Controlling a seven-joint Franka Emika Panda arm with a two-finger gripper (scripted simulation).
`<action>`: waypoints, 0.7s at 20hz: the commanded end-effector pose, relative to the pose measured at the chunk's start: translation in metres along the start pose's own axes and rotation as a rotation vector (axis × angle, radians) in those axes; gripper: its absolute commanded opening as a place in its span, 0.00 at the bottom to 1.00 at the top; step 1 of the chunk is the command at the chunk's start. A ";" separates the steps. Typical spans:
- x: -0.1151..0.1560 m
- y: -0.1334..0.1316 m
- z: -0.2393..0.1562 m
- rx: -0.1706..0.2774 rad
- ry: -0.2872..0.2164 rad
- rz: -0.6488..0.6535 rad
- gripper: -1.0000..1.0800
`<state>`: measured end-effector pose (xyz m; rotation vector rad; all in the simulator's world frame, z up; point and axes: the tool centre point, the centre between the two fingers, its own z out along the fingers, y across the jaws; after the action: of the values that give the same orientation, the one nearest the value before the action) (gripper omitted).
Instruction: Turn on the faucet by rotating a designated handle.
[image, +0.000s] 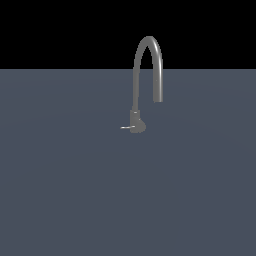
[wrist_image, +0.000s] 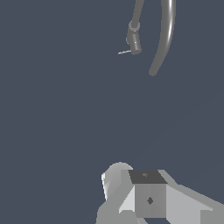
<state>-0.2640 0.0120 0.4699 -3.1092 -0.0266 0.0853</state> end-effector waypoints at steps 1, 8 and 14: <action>0.000 0.000 0.000 0.000 0.000 0.000 0.00; 0.001 -0.004 -0.005 0.052 0.025 -0.016 0.00; 0.003 -0.012 -0.020 0.181 0.088 -0.056 0.00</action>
<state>-0.2605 0.0215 0.4854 -2.9634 -0.0845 -0.0210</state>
